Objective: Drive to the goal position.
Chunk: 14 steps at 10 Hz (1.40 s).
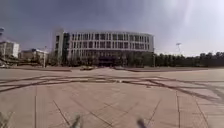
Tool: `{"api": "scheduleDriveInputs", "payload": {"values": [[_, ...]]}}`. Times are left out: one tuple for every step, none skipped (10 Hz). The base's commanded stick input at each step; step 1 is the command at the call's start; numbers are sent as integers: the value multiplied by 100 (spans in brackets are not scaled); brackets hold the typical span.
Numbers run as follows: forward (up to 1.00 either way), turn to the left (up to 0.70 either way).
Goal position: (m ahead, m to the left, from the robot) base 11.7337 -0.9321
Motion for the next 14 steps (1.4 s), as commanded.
{"api": "scheduleDriveInputs", "payload": {"values": [[100, 0], [100, 0], [100, 0], [100, 0], [100, 0], [100, 0], [100, 0], [100, 0], [100, 0], [100, 0], [100, 0], [100, 0], [100, 0], [100, 0]]}}
